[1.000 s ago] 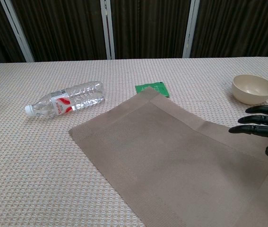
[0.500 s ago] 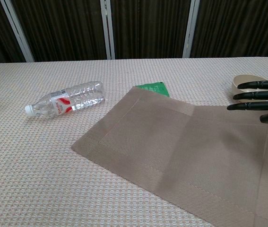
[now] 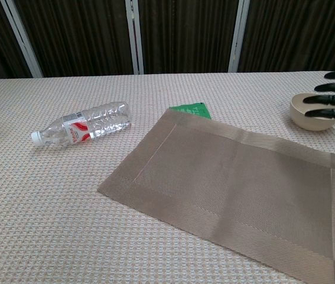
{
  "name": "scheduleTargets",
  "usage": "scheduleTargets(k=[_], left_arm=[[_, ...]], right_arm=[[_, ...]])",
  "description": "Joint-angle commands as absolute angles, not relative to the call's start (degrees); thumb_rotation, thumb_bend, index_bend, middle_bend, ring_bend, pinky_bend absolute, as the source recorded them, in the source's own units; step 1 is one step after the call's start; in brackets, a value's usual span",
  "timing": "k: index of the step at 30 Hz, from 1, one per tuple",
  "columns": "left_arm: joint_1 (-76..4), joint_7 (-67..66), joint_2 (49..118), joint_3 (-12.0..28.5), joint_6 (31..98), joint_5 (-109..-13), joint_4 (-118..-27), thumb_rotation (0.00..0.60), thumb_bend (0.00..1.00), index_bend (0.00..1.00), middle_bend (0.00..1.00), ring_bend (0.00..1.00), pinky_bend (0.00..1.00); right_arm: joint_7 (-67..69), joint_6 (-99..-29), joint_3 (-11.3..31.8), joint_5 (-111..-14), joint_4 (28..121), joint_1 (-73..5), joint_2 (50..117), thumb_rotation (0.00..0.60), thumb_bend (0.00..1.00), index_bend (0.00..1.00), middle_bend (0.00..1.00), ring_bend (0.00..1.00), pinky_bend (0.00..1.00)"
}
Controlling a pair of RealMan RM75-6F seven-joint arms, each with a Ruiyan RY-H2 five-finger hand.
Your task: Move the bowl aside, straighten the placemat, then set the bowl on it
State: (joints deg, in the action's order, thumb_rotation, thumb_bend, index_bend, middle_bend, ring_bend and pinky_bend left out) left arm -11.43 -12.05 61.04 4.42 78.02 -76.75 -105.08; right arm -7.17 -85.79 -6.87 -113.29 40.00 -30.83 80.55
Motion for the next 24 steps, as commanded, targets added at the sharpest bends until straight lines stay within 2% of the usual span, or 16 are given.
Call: scheduleTargets(k=[1,6,9,13,20,24], left_arm=[[-12.27,-10.08,61.45,3.79,77.49,-80.5,-103.8,0.6,0.06,0.0,0.0,0.0,0.0],[-14.22,-7.08,63.62,2.92,76.03,-85.92,-100.02,0.6,0.07,0.02,0.0,0.0,0.0],[-16.27,-6.23,65.89,2.54,74.61,-89.58,-97.36,0.6,0.08,0.1,0.0,0.0,0.0],[-20.07,-6.55,71.71,2.02,72.77,-95.59,-89.82,0.6,0.1,0.18,0.0,0.0,0.0],[-24.74,-7.44,79.0,1.81,67.55,-97.7,-84.54,0.6,0.14,0.32,0.0,0.0,0.0],[-27.92,-8.25,84.92,2.83,65.01,-98.06,-79.99,0.6,0.17,0.37,0.0,0.0,0.0]], right_arm=[[-1.56,-91.1,-3.16,-105.5,48.76,-24.27,78.9,0.6,0.0,0.0,0.0,0.0,0.0],[2.52,-90.41,-1.35,-98.85,61.0,-20.75,74.23,0.6,0.0,0.0,0.0,0.0,0.0],[3.85,-89.34,-0.68,-95.34,68.52,-19.17,70.84,0.6,0.0,0.0,0.0,0.0,0.0],[3.94,-88.31,-0.2,-89.71,83.55,-15.9,65.67,0.6,0.0,0.0,0.0,0.0,0.0],[2.46,-89.55,-0.11,-86.61,95.87,-12.75,64.11,0.6,0.0,0.0,0.0,0.0,0.0],[-0.69,-89.37,-0.17,-84.65,101.38,-11.39,64.36,0.6,0.0,0.0,0.0,0.0,0.0]])
